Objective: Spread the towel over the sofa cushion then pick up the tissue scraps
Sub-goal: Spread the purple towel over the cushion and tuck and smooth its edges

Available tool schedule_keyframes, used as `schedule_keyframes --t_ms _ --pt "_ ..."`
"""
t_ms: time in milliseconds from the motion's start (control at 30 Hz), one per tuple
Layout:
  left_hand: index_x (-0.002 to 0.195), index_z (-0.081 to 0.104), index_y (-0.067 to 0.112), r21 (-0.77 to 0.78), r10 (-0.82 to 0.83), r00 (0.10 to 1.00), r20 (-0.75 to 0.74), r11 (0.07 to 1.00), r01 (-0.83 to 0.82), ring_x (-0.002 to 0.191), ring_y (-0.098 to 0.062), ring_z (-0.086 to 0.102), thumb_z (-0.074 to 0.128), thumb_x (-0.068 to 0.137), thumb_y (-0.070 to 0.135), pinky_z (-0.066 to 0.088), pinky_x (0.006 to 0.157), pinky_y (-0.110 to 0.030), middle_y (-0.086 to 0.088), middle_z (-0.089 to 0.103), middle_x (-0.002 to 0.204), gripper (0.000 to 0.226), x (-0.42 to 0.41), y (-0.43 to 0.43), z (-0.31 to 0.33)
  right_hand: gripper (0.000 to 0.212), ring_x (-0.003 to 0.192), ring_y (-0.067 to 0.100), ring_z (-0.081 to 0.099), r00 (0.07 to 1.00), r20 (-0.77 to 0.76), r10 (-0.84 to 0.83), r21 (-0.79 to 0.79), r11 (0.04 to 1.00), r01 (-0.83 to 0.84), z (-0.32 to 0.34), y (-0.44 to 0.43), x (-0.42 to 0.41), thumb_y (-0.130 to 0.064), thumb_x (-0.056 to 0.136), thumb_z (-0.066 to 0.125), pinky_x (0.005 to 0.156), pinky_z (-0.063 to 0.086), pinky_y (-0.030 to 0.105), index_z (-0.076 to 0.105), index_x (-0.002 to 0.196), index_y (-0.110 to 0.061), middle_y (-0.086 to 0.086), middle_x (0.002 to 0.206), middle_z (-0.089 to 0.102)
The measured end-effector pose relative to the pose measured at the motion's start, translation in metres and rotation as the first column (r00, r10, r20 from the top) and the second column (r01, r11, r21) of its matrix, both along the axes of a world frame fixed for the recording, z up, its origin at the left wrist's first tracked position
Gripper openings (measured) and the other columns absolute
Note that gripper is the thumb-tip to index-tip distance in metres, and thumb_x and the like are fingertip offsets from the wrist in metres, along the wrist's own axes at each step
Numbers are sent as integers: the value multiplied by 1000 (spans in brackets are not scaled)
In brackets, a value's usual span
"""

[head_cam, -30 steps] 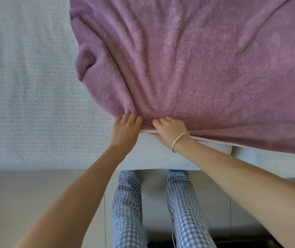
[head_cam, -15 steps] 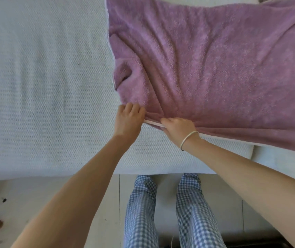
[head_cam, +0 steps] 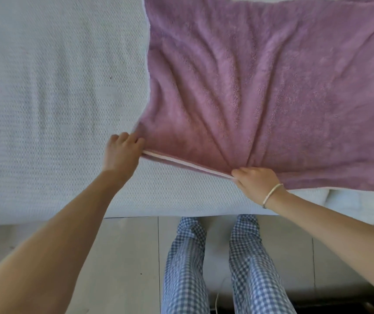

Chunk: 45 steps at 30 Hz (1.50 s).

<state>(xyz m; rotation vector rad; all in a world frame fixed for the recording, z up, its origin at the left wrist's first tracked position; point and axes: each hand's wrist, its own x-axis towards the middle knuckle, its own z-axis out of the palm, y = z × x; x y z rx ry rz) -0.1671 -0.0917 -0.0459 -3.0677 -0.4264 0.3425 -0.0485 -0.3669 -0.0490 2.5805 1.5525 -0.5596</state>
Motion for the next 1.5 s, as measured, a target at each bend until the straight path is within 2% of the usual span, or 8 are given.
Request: schedule_keyframes --t_ms 367,500,633,833,1167,1267,1400,1500 --pt "54 59 4 -52 -69 996 53 996 72 41 -24 53 76 38 -16 43 43 -24 -8 56 47 30 -49 -3 -21 22 102 28 61 975 -199 -104 -258 965 50 -8 73 -37 -7 94 38 73 49 36 52 111 -6 12 108 65" --pt "55 59 7 -36 -157 983 97 986 161 43 -24 54 65 40 -13 43 42 -25 -6 56 51 26 -85 -7 -28 27 56 16 67 993 -97 65 -142 987 -79 -9 53 -60 -15 51 85 40 44 16 66 69 -14 1 61 67" --pt "57 60 9 -62 -148 988 37 987 150 45 -24 55 71 38 -11 44 44 -26 -5 55 51 30 -105 -30 -39 43 29 11 53 994 -110 -18 -137 991 3 -20 38 -74 -15 12 89 26 29 7 58 42 -16 -3 34 53" --pt "75 45 12 -51 -161 987 -2 986 160 57 -25 56 74 42 5 32 66 -33 -5 57 64 45 -112 -60 -53 42 34 13 57 984 -171 -52 -140 990 28 -38 39 -82 -14 14 89 28 33 8 58 43 -16 -1 38 55" --pt "71 40 13 -97 -311 949 -52 947 306 48 -21 56 85 25 -2 36 57 -29 -3 56 55 67 -110 -57 -57 11 40 11 56 997 -83 1 36 999 2 -44 37 -99 -12 47 67 32 35 11 59 50 -20 -5 44 56" --pt "66 54 12 -115 -302 948 -102 950 291 46 -19 57 87 22 0 42 51 -29 -2 57 55 56 -109 -62 -56 15 47 14 62 993 -114 -10 13 1000 12 -42 37 -99 -9 47 71 35 40 15 65 58 -15 -1 52 63" --pt "59 65 14 -188 -285 957 -59 944 270 50 -20 62 88 37 11 48 48 -25 -1 62 59 32 -95 -83 -62 26 104 28 59 918 -336 -209 -261 958 122 -44 20 -89 -2 88 47 76 49 36 55 113 -4 14 111 62" --pt "60 63 15 -193 -309 950 32 931 309 52 -19 61 70 55 17 47 49 -24 1 62 60 9 -73 -104 -62 16 72 30 66 938 -266 -223 -48 975 219 -40 3 -78 2 66 71 52 50 33 64 80 -2 14 76 67"
